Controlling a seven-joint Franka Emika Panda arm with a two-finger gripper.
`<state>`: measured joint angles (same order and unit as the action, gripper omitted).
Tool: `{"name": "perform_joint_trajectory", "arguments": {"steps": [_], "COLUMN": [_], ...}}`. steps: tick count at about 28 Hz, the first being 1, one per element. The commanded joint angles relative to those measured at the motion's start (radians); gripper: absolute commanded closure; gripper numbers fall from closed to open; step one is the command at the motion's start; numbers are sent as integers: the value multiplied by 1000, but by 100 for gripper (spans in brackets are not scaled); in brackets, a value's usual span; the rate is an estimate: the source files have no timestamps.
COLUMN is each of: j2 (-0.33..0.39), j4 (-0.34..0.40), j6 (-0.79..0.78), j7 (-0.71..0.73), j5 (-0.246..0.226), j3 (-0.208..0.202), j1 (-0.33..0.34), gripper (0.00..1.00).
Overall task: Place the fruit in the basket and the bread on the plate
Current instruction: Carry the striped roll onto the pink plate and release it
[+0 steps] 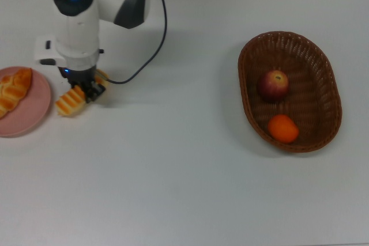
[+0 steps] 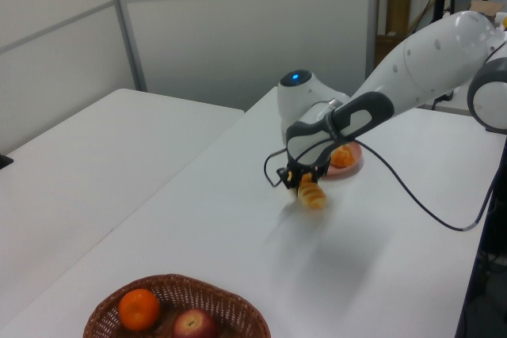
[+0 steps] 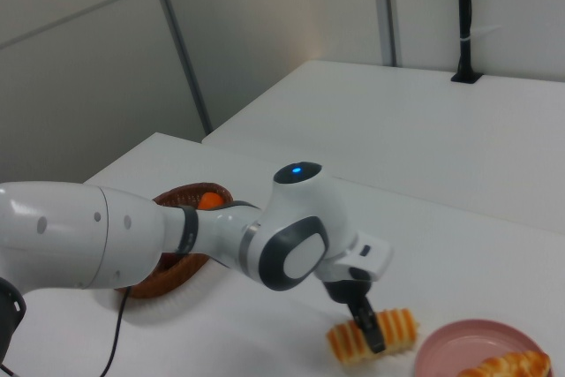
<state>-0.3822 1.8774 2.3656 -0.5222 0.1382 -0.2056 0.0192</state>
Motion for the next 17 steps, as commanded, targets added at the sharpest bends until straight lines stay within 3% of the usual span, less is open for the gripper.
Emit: {"name": "perform_joint_trajectory", "arguments": {"steps": [1, 2, 6, 12, 17], "j2": [2, 0, 2, -36, -73], "j4": [-67, -86, -122, -185, -204], "j6": [1, 0, -2, 0, 3], "j7": [54, 68, 93, 123, 142], "j5": [-54, -87, -130, -138, -137], "j3": [6, 6, 3, 3, 3], "j1": [-41, -47, -71, -140, -160], "gripper": [100, 100, 100, 100, 100]}}
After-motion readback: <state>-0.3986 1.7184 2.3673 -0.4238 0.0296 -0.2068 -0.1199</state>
